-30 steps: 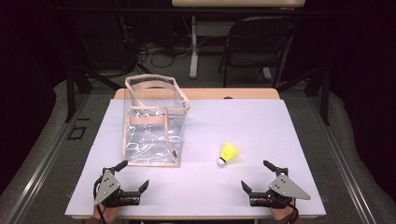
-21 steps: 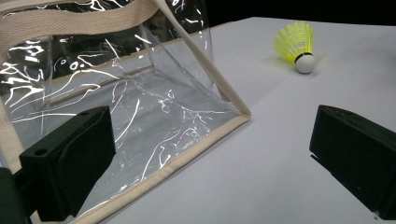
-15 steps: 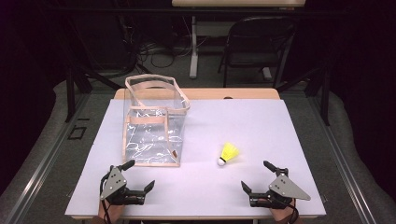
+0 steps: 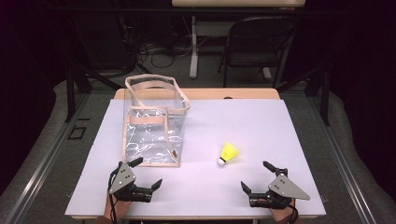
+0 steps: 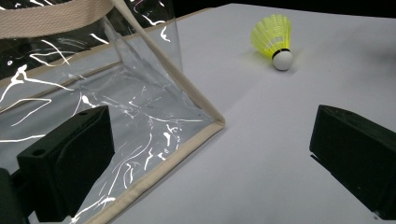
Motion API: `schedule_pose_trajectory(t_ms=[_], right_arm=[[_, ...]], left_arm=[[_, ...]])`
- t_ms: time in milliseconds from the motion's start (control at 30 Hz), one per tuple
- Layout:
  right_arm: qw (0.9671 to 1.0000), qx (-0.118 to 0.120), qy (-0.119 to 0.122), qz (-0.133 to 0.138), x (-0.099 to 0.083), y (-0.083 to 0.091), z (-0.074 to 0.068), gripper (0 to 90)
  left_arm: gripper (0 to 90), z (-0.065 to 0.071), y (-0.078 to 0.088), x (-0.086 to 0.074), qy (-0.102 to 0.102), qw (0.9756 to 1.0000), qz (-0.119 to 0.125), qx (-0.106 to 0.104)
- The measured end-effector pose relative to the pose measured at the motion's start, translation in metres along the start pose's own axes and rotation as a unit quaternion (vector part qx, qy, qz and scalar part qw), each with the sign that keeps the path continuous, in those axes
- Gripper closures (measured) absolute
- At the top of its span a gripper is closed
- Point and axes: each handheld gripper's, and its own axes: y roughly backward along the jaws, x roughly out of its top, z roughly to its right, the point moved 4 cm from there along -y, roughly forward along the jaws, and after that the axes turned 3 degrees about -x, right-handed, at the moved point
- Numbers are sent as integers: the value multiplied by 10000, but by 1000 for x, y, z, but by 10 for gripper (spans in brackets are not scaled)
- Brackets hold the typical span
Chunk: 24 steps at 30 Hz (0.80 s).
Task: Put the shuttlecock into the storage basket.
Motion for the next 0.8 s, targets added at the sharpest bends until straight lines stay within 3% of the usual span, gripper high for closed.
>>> schedule_pose_trajectory(t_ms=[800], right_arm=[[10000, 21, -23, -18, 0, -1, 0, 0]], left_arm=[[0, 14, -33, 15, -109, 9992, -328, -185]])
